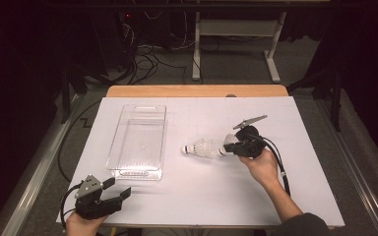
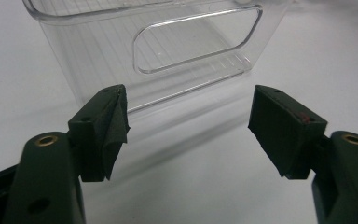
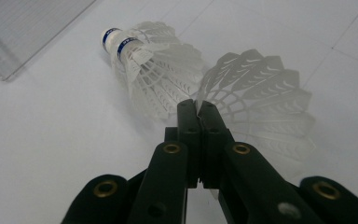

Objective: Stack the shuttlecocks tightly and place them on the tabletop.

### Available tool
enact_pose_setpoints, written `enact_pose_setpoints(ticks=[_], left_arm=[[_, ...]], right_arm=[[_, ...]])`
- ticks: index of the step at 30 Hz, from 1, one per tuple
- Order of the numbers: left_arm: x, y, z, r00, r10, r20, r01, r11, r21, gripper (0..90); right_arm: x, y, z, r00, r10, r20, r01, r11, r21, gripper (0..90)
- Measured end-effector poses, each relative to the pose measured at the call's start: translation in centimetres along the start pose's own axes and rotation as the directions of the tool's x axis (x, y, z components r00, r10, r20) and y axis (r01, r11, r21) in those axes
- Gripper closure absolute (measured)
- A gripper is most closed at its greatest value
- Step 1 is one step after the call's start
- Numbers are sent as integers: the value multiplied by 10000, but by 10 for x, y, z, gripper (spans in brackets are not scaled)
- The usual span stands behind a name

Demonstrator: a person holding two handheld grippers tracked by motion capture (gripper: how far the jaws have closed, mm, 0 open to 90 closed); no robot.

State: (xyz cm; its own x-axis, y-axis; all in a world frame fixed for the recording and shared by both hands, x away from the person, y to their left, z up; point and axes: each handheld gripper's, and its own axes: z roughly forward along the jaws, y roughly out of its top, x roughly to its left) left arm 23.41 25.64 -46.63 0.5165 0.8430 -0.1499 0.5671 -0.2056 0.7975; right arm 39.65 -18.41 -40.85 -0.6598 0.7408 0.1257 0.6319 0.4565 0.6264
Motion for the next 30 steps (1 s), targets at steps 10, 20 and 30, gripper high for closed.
enact_pose_setpoints(ticks=[10, 20, 30], left_arm=[[0, 0, 1, 10000, -25, 5, 25, 10000, 37, 293], [1, 0, 0, 10000, -51, 43, 51, 10000, 43, 293], [0, 0, 0, 10000, -48, 54, 48, 10000, 54, 293]], right_arm=[[1, 1, 5, 9997, 203, -108, -205, 9995, -226, 900], [3, 4, 12, 9992, 313, -244, -322, 9988, -373, 900], [4, 7, 18, 9982, 514, -323, -530, 9973, -504, 900]])
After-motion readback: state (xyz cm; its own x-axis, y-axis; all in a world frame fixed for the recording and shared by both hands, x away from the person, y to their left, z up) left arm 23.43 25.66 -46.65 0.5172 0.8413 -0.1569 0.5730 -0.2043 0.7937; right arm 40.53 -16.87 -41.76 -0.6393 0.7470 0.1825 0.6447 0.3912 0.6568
